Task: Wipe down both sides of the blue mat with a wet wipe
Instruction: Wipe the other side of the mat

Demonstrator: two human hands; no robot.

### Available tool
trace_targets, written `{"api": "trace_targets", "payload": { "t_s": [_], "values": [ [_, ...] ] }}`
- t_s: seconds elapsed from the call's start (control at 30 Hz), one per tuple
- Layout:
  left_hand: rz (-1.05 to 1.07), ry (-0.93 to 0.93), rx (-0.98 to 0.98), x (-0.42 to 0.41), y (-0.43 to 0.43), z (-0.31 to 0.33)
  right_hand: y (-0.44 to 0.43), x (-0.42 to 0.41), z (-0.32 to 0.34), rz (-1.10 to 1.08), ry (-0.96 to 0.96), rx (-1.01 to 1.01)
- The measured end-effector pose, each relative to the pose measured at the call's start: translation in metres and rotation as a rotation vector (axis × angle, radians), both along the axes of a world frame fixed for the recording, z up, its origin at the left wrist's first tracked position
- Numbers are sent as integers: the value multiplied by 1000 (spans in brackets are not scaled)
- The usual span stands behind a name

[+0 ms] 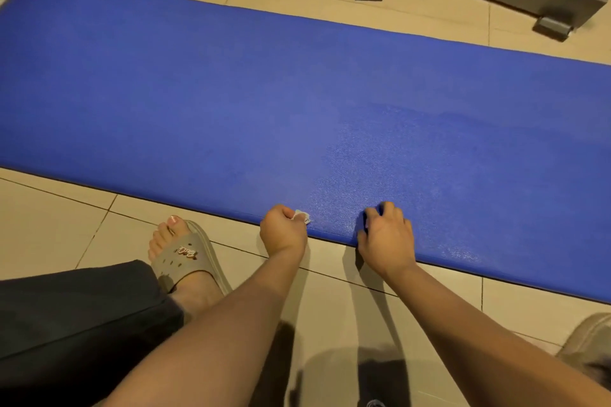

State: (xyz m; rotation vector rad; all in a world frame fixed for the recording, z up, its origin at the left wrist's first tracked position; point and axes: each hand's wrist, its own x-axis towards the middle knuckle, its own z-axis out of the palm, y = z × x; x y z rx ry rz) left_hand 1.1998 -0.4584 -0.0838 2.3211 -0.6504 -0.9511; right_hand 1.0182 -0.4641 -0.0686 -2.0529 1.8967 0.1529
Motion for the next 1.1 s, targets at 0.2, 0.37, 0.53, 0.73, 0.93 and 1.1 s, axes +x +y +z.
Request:
{"api": "trace_targets", "payload": {
  "t_s": [0.2,0.37,0.53,0.73,0.93,1.1],
  "values": [
    [-318,-62,172,27,-13,11,5,72,4,72,-307,107],
    [-446,42,243,51,-27,13,6,107,-4,25,-325,96],
    [-737,109,359,86,-54,21,2,132,-6,-107,-254,98],
    [-1038,-523,405,156,-83,48,4,143,3,-298,-137,66],
    [-1129,-625,542,168,-67,22,11,154,-15,-481,-184,12],
    [-1254,-682,601,168,-78,27,23,179,-21,-710,-327,-47]
  ]
}}
